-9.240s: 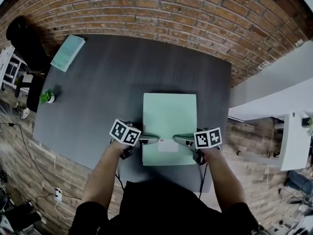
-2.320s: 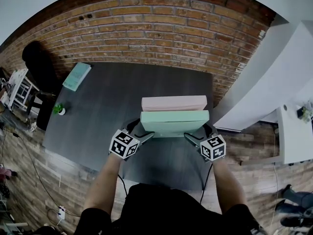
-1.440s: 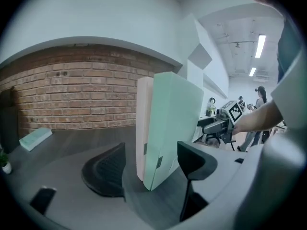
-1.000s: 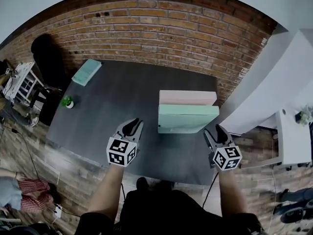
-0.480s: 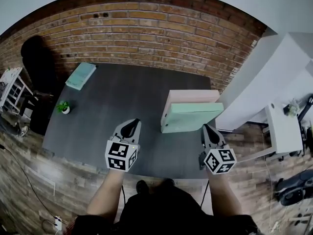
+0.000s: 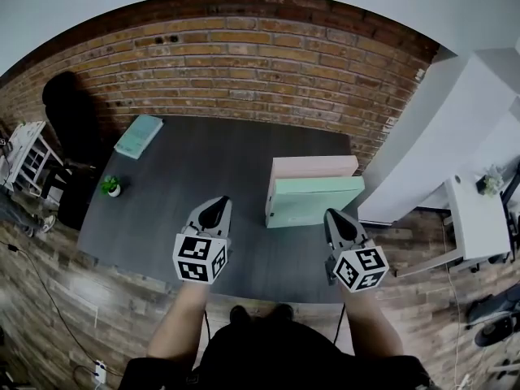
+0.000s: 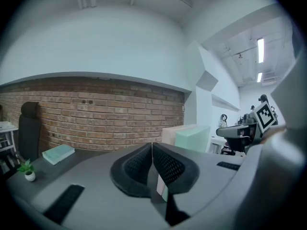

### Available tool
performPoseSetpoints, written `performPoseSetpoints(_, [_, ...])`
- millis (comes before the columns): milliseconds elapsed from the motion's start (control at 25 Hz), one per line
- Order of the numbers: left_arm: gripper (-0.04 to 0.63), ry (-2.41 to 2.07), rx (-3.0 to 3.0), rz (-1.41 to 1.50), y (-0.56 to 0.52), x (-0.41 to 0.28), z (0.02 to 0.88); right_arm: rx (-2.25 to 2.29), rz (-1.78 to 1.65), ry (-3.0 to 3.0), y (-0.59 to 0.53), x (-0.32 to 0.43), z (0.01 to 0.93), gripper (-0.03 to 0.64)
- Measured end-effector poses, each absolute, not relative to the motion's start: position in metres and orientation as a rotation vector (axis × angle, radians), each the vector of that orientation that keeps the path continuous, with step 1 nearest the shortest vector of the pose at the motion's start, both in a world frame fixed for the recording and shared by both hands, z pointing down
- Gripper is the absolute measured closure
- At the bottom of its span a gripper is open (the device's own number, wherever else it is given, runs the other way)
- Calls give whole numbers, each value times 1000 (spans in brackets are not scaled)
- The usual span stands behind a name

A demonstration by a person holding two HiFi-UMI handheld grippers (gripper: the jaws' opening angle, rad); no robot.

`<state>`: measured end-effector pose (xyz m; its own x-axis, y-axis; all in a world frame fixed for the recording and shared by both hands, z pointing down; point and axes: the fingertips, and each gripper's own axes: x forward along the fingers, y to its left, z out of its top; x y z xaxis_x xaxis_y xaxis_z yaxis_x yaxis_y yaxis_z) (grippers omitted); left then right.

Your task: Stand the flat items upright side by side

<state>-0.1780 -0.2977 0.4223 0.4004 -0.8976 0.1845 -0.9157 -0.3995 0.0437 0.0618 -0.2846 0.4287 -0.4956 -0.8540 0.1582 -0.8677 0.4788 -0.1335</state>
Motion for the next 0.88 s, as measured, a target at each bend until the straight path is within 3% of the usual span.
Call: performPoseSetpoints(880, [572,-1695,2508,209,-303,-173,413,1476,224,-2672,-293,71,420,601])
